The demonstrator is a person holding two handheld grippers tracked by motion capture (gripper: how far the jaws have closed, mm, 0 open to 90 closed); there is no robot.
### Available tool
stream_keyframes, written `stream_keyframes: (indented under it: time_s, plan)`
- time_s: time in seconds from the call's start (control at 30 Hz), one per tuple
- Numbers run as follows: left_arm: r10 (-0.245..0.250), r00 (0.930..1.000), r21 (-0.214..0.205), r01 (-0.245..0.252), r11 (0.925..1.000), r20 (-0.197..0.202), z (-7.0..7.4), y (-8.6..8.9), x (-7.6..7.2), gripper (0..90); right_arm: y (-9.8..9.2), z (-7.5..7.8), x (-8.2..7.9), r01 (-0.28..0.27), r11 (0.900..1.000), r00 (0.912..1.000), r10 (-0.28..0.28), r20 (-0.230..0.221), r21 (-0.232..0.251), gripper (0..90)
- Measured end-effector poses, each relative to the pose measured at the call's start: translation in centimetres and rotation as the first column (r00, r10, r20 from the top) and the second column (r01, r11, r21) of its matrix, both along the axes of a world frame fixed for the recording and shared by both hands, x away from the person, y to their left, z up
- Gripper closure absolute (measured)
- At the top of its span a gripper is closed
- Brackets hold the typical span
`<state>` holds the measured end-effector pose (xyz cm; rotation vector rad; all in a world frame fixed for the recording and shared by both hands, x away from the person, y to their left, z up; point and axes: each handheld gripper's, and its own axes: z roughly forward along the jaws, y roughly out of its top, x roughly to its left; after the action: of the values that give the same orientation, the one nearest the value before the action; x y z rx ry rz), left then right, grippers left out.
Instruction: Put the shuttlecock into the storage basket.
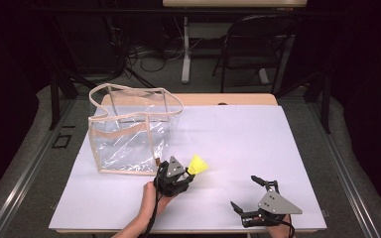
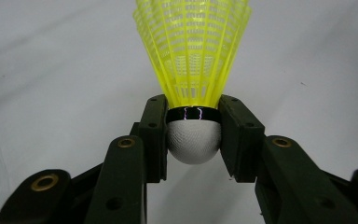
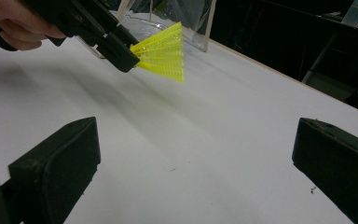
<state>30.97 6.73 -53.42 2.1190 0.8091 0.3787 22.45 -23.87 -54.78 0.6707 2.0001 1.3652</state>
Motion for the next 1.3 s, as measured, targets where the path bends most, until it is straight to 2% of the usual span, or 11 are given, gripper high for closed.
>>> stream_keyframes:
  time_s: [0.47, 0.7, 0.83, 1.3]
  plan:
    - [-0.017, 0.9997, 0.001, 0.017, 0.9999, 0.018, 0.9, -0.4, 0.8, 64.9, 0.1, 0.0, 0.1, 0.002, 1.0, 1.0, -0.002, -0.003, 0.001, 0.5]
    - [-0.027, 0.9992, 0.017, 0.027, 0.9995, 0.03, 1.5, -0.6, 1.3, 64.9, 0.0, -0.1, 0.0, 0.004, 1.0, 1.0, -0.004, -0.001, -0.002, 0.5]
    - [-0.02, 0.9993, 0.016, 0.019, 0.9997, 0.031, 1.8, -0.5, 1.7, 64.9, 0.0, -0.2, 0.3, 0.003, 1.0, 0.9998, -0.003, -0.019, -0.001, 0.5]
    - [-0.017, 0.9991, 0.011, 0.017, 0.9998, 0.04, 2.6, -0.9, 2.8, 65.0, 0.1, -0.1, 0.2, 0.003, 1.0, 0.9999, -0.003, -0.01, -0.001, 0.5]
